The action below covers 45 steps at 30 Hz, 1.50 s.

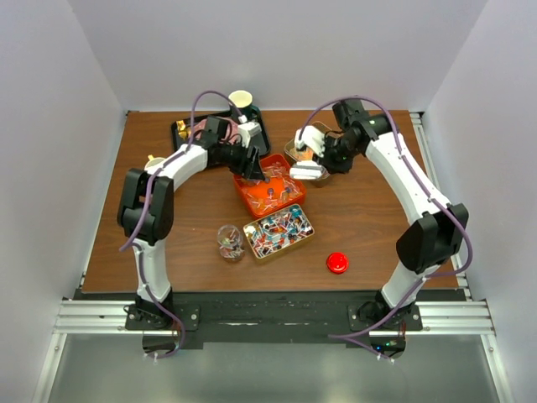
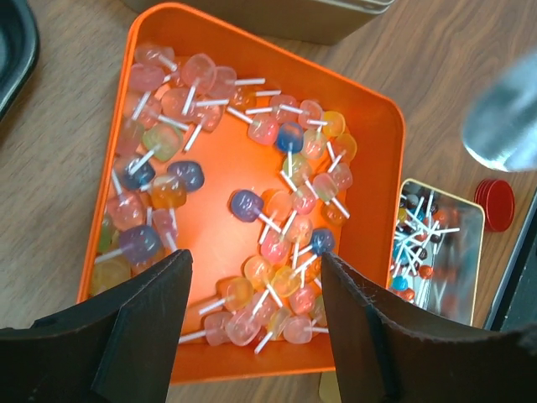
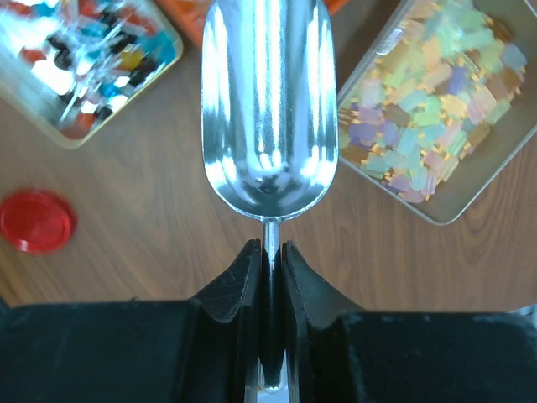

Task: Pack the candies
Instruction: Scoop the fake candies from the storage box.

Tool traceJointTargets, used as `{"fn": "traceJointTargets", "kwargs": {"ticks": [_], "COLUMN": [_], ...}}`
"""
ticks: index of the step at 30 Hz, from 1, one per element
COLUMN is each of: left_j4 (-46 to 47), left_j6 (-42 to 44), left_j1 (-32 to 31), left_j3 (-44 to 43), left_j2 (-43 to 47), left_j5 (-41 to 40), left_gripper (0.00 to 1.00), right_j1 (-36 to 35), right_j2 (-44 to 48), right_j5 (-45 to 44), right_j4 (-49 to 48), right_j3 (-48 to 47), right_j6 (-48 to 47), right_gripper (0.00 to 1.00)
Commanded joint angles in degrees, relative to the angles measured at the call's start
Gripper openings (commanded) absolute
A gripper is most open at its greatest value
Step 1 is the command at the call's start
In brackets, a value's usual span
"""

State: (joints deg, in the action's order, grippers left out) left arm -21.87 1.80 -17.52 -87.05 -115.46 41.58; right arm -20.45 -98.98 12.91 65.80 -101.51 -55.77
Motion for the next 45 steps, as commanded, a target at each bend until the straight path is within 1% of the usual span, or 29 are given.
{"fn": "traceJointTargets", "kwargs": {"ticks": [1, 2, 4, 7, 9, 10, 12, 13, 14, 17, 19, 20, 27, 31, 39, 42, 45], "left_j4": [0.15, 1.03, 3.4, 4.2, 4.55, 4.99, 5.52, 5.61, 5.43, 5.52, 5.78, 5.78, 5.35, 5.87, 7.45, 7.8, 8.33], "left_j6": [2.42, 1.98, 1.71, 1.54, 1.45, 1.27, -0.39, -0.74, -0.92, -1.27, -1.36, -3.28, -5.23, -8.39, -12.35, -12.96, -13.49], "left_j1": [2.65, 3.1, 4.15, 4.86, 4.86, 4.86, 4.86, 4.86, 4.86, 4.86, 4.86, 4.95, 6.97, 8.29, 9.61, 10.05, 10.05], "left_j3": [2.04, 4.58, 7.05, 10.31, 11.89, 12.59, 12.69, 12.69, 12.25, 11.9, 11.55, 11.55, 12.86, 15.84, 18.93, 19.89, 20.68], "left_j2": [5.85, 6.9, 9.89, 11.83, 12.1, 11.93, 11.14, 10.96, 10.61, 9.64, 8.76, 8.59, 10.34, 11.13, 11.66, 11.57, 11.13], "left_j5": [0.25, 0.51, 0.17, -2.02, -3.26, -4.05, -5.28, -5.89, -7.12, -8.71, -9.85, -10.12, -12.92, -14.77, -15.39, -14.95, -14.07], "left_gripper": [0.67, 0.67, 0.67, 0.68, 0.68, 0.68, 0.68, 0.68, 0.68, 0.68, 0.67, 0.67, 0.65, 0.65, 0.64, 0.63, 0.63], "right_j1": [-3.28, -4.94, -7.31, -10.04, -10.58, -10.75, -10.93, -11.02, -10.93, -11.28, -12.24, -12.51, -14.97, -16.99, -21.56, -22.44, -22.62], "right_j2": [-0.59, -1.38, -3.14, -4.64, -6.04, -8.14, -10.96, -13.84, -15.0, -18.44, -20.19, -21.59, -25.91, -27.49, -30.57, -33.11, -35.14], "right_j5": [-2.96, -4.45, -8.22, -12.72, -12.82, -12.82, -15.62, -16.85, -17.73, -20.37, -23.62, -24.67, -30.04, -34.86, -45.42, -48.41, -51.65], "right_j4": [14.95, 17.49, 18.83, 16.56, 15.06, 14.71, 15.14, 15.23, 16.02, 15.06, 14.71, 14.27, 14.53, 14.45, 13.74, 13.92, 12.78], "right_j3": [-6.23, -7.46, -8.26, -8.08, -10.36, -11.59, -16.24, -18.09, -21.76, -26.61, -27.86, -28.64, -30.15, -30.15, -30.85, -33.04, -33.22], "right_j6": [-16.18, -17.26, -19.63, -19.47, -18.33, -16.24, -14.2, -12.1, -11.47, -9.45, -8.92, -8.66, -5.23, -2.95, -1.8, -1.45, -1.54], "right_gripper": [0.0, 0.0, 0.0, 0.0, 0.0, 0.0, 0.0, 0.0, 0.0, 0.0, 0.0, 0.0, 0.0, 0.0, 0.0, 0.0, 0.0]}}
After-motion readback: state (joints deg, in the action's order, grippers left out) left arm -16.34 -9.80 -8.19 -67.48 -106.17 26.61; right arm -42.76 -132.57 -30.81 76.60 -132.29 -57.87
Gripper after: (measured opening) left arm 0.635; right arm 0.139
